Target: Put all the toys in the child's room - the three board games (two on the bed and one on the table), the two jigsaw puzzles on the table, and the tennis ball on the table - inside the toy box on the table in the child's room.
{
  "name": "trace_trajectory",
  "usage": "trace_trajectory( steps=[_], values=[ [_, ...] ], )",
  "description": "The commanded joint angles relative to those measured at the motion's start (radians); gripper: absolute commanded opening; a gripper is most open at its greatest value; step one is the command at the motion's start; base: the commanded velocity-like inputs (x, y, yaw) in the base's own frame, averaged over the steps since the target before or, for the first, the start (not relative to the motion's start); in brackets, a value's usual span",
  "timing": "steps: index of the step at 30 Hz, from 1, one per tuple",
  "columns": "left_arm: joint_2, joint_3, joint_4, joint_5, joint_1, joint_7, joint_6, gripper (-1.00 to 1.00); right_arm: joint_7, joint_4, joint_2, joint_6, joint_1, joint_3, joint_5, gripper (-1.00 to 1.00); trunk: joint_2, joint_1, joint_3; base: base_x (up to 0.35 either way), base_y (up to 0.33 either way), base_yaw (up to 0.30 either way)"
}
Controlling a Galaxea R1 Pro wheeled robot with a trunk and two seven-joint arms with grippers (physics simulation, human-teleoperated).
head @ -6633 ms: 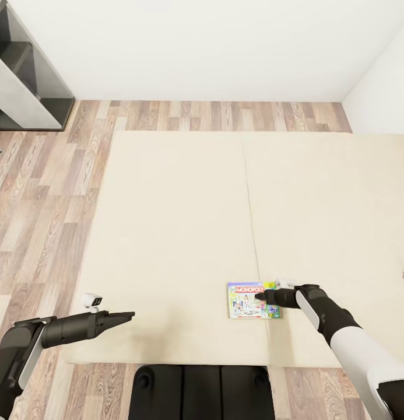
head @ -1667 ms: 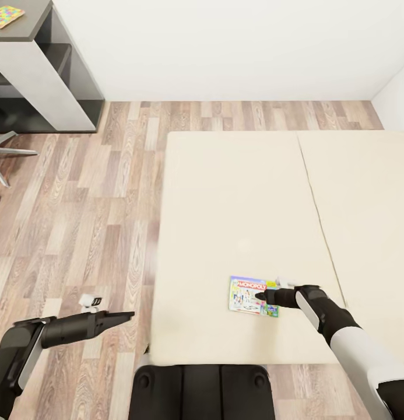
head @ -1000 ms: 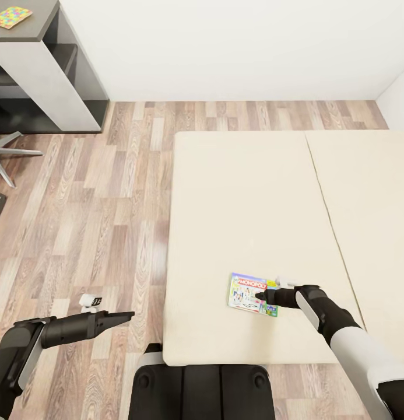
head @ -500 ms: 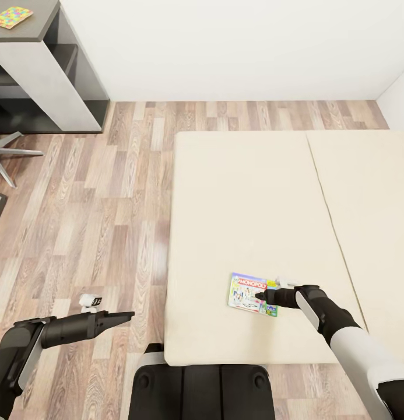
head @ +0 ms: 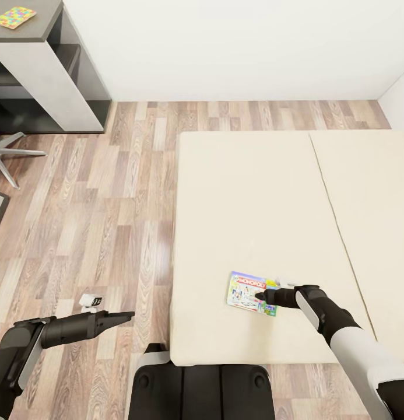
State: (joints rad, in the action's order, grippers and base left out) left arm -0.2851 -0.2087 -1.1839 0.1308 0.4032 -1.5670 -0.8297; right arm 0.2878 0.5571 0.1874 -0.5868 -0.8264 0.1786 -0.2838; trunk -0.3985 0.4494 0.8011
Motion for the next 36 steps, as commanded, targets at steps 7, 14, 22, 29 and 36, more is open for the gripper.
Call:
trace_trajectory(
  steps=[7,14,22,29,36],
  values=[
    [0.000,0.000,0.000,0.000,0.000,-0.004,-0.011,1.00,0.001,0.001,0.001,-0.004,0.000,0.005,-0.005,1.00,-0.002,0.001,0.001,0.000,0.052,0.000],
    [0.000,0.000,0.000,0.000,0.000,-0.004,-0.011,1.00,0.001,0.001,0.001,-0.004,0.000,0.003,-0.005,1.00,-0.002,0.001,0.001,0.000,0.014,0.000],
    [0.000,0.000,0.000,-0.002,0.000,-0.004,-0.011,1.00,-0.001,0.001,0.001,-0.004,0.000,0.003,-0.005,1.00,-0.002,0.001,0.001,0.000,0.089,0.000],
    [0.000,0.000,0.000,-0.001,0.000,-0.004,-0.011,1.00,0.000,0.001,0.001,-0.004,0.000,0.003,-0.005,1.00,-0.002,0.001,0.001,0.000,0.236,0.000],
    [0.000,0.000,0.000,0.000,0.000,-0.004,-0.011,1.00,-0.001,0.001,0.001,-0.004,0.000,0.004,-0.005,1.00,-0.002,0.001,0.001,0.000,0.225,0.000]
  ],
)
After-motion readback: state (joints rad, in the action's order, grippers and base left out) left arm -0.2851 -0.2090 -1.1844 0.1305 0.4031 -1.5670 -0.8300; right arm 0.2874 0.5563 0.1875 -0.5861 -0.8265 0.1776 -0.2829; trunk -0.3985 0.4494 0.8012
